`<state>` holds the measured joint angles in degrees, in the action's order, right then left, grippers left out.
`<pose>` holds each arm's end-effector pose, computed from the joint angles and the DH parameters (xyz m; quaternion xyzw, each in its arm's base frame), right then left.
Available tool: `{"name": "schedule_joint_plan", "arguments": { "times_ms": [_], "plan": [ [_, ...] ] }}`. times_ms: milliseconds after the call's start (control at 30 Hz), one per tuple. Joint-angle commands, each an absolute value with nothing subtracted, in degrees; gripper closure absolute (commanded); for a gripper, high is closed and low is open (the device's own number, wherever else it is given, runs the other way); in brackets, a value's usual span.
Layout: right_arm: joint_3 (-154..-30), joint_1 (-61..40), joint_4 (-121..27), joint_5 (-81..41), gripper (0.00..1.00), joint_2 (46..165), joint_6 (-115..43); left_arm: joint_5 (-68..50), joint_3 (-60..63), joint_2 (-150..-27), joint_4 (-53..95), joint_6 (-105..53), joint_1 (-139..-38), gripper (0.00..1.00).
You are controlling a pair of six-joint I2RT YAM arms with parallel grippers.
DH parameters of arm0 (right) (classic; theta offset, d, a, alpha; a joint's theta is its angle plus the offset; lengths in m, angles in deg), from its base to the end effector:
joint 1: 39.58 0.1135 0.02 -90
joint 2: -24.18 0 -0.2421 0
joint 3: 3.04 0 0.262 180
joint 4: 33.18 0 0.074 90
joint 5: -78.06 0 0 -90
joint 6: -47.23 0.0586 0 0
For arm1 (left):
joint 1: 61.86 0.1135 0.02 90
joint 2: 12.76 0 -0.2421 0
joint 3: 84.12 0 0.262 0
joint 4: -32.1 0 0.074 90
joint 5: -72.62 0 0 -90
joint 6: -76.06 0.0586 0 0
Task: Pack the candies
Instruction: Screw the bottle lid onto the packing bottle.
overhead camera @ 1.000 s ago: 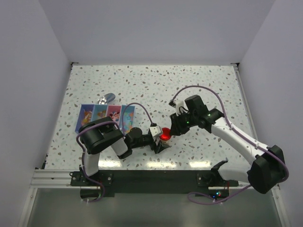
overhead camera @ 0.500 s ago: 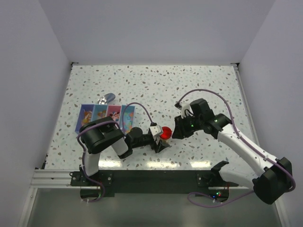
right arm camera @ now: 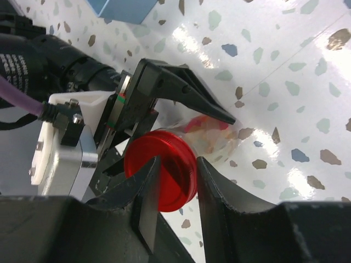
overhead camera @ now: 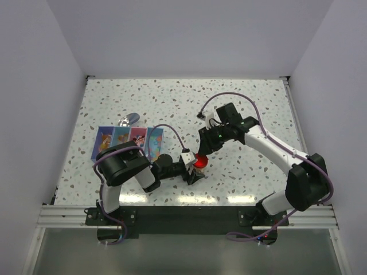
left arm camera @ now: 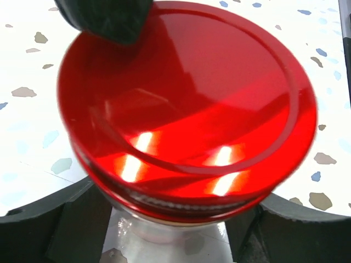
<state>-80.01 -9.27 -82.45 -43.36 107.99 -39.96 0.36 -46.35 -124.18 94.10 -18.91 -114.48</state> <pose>0.2636 0.1895 0.2200 -0.2955 0.8757 0.3282 0.1951 0.1736 -0.2566 0.0613 0.3985 0.6613 -0.4054 0.4894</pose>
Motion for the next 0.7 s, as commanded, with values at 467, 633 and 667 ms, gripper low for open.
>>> {"name": "schedule_joint_plan", "arguments": {
  "times_ms": [467,633,667],
  "plan": [
    [-65.33,-9.26,-77.53,-42.97,0.76,92.31,-31.01,-1.29,-44.78,-124.65,99.19,-20.27,-114.07,0.51],
    [-60.76,-8.38,-75.07,-40.95,0.79,87.29,-26.69,-1.29,-44.52,-124.82,98.40,-20.09,-114.16,0.53],
    [-60.49,-8.38,-75.33,-40.43,0.79,86.59,-26.51,-1.29,-44.61,-124.82,98.49,-20.00,-114.07,0.53]
  ]
}}
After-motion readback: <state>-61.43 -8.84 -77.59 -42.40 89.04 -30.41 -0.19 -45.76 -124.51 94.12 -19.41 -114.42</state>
